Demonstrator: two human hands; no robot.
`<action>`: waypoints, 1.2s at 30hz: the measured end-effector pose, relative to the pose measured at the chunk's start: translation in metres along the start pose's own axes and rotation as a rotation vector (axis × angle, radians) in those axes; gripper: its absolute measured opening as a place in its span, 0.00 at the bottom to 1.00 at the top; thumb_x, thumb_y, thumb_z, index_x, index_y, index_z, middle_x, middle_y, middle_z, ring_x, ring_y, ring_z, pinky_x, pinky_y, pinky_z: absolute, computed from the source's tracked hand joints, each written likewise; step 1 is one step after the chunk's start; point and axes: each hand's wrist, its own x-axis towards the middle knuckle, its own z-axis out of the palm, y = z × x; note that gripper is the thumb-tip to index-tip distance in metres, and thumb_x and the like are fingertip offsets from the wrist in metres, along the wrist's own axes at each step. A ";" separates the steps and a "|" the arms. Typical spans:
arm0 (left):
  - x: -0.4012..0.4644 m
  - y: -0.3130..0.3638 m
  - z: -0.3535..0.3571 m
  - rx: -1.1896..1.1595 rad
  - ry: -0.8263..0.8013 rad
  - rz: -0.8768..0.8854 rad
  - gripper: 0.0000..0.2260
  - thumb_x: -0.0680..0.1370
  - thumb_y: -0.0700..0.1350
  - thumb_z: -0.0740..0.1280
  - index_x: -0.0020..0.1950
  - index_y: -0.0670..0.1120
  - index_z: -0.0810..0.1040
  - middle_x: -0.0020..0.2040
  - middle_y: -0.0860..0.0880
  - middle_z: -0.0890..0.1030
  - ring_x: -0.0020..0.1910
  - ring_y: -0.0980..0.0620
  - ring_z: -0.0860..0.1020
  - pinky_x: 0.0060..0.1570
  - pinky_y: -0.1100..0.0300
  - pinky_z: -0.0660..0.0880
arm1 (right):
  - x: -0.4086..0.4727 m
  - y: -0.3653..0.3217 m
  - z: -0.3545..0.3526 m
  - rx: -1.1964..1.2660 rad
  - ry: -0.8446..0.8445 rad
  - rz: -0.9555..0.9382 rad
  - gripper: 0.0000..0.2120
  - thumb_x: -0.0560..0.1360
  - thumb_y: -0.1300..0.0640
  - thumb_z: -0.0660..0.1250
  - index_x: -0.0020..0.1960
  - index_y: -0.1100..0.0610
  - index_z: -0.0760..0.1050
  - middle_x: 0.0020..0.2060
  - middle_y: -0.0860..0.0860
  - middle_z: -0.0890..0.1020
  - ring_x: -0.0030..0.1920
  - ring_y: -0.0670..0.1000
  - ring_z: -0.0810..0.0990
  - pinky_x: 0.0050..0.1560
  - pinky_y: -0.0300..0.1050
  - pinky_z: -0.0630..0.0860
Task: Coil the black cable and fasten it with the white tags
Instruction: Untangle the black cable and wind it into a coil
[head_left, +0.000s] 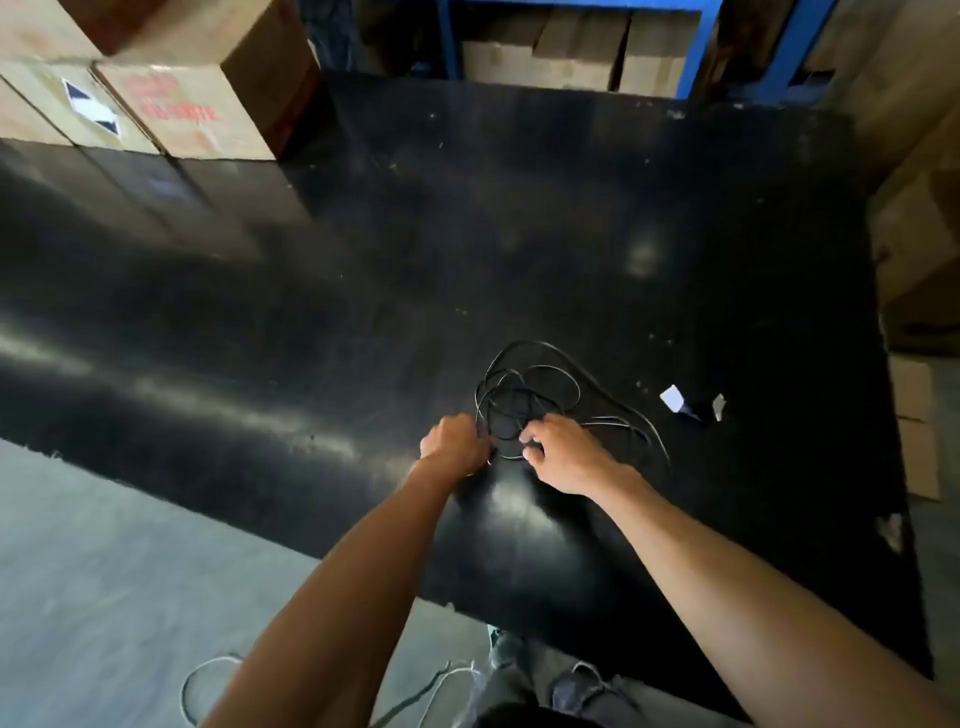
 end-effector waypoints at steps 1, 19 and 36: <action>0.002 0.001 0.002 -0.054 -0.011 -0.024 0.19 0.78 0.55 0.66 0.60 0.43 0.80 0.60 0.41 0.82 0.59 0.38 0.80 0.51 0.52 0.75 | 0.004 -0.001 0.005 0.006 -0.002 0.026 0.14 0.82 0.55 0.65 0.65 0.54 0.79 0.65 0.55 0.78 0.65 0.58 0.78 0.64 0.53 0.74; 0.024 -0.011 -0.115 -0.915 -0.537 0.468 0.05 0.68 0.35 0.72 0.39 0.44 0.83 0.39 0.41 0.84 0.39 0.47 0.83 0.44 0.56 0.80 | 0.057 -0.023 -0.102 -0.073 0.361 -0.211 0.12 0.80 0.55 0.71 0.63 0.48 0.81 0.68 0.46 0.76 0.57 0.51 0.80 0.51 0.52 0.78; -0.037 0.107 -0.215 -0.983 -1.087 0.829 0.27 0.83 0.56 0.57 0.50 0.34 0.85 0.50 0.36 0.85 0.50 0.40 0.84 0.56 0.48 0.78 | 0.019 -0.048 -0.216 0.036 0.735 -0.335 0.11 0.84 0.50 0.61 0.55 0.51 0.80 0.53 0.49 0.85 0.52 0.54 0.83 0.49 0.54 0.79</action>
